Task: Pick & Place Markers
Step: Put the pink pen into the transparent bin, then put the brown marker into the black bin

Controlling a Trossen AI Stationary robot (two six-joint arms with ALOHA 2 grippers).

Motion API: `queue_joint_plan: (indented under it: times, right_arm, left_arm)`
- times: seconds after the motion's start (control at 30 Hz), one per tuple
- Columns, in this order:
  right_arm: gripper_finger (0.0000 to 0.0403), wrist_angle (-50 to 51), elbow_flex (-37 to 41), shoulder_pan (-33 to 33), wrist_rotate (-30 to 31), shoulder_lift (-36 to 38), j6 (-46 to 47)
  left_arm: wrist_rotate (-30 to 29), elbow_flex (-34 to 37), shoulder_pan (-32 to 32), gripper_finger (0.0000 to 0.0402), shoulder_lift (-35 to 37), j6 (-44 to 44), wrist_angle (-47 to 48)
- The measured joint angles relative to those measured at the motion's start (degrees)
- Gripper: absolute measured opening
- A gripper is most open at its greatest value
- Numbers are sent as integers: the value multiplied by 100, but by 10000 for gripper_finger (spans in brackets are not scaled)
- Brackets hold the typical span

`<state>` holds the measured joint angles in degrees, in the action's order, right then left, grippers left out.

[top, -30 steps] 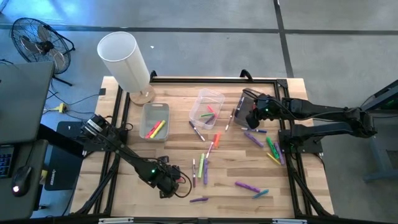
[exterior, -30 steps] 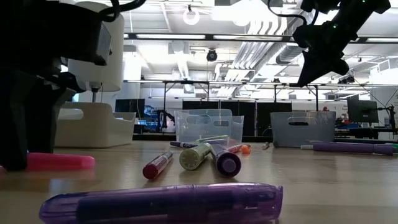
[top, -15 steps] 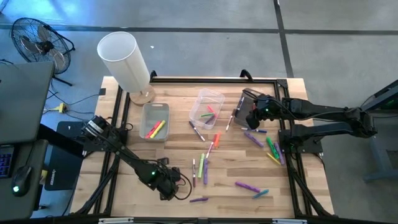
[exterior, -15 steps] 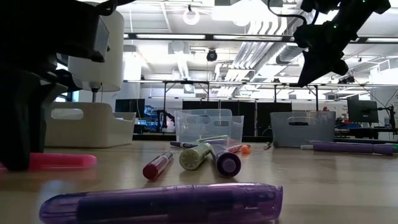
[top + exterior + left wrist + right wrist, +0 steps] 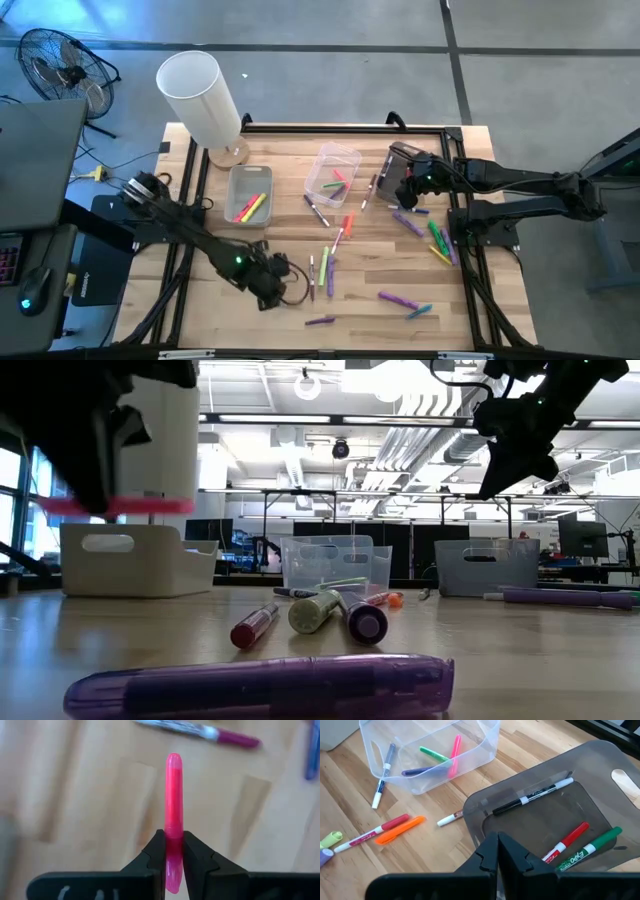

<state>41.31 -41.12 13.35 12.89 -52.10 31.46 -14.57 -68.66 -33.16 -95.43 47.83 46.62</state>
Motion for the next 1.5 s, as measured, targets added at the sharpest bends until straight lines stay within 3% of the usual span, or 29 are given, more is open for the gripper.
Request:
queue_joint_plan:
  times: [0.2,0.43,0.63,0.77,0.83,1.0,1.1,1.27,1.5]
  right_arm:
    - [0,-5,3,-203,1,1,-2]
    - [0,-24,4,-328,36,1,32]
    - [0,-25,4,-293,189,-1,-58]
    - [0,-34,4,-238,386,0,-287]
    - [0,-73,4,-198,474,0,-322]
    - [0,-95,4,-118,590,-1,-319]
    - [0,-94,4,-77,572,1,-301]
    - [0,-91,4,-60,515,0,-291]
    - [0,-159,4,-58,440,1,-129]
  left_arm:
    - [-273,-72,734,31,906,-519,7]
    - [-473,-972,2304,31,1195,-2157,-24]
    - [494,-1805,3883,31,564,-3876,-692]
    - [1236,-2379,4704,31,-213,-4202,-1053]
    - [1650,-2586,5009,31,-559,-4205,-806]
    - [2188,-3060,5344,33,-1512,-4194,-771]
    - [2271,-3220,5392,62,-1849,-4148,-743]
    - [2276,-3197,5366,111,-1950,-4164,-522]
    - [2242,-3454,5302,122,-2071,-4106,-337]
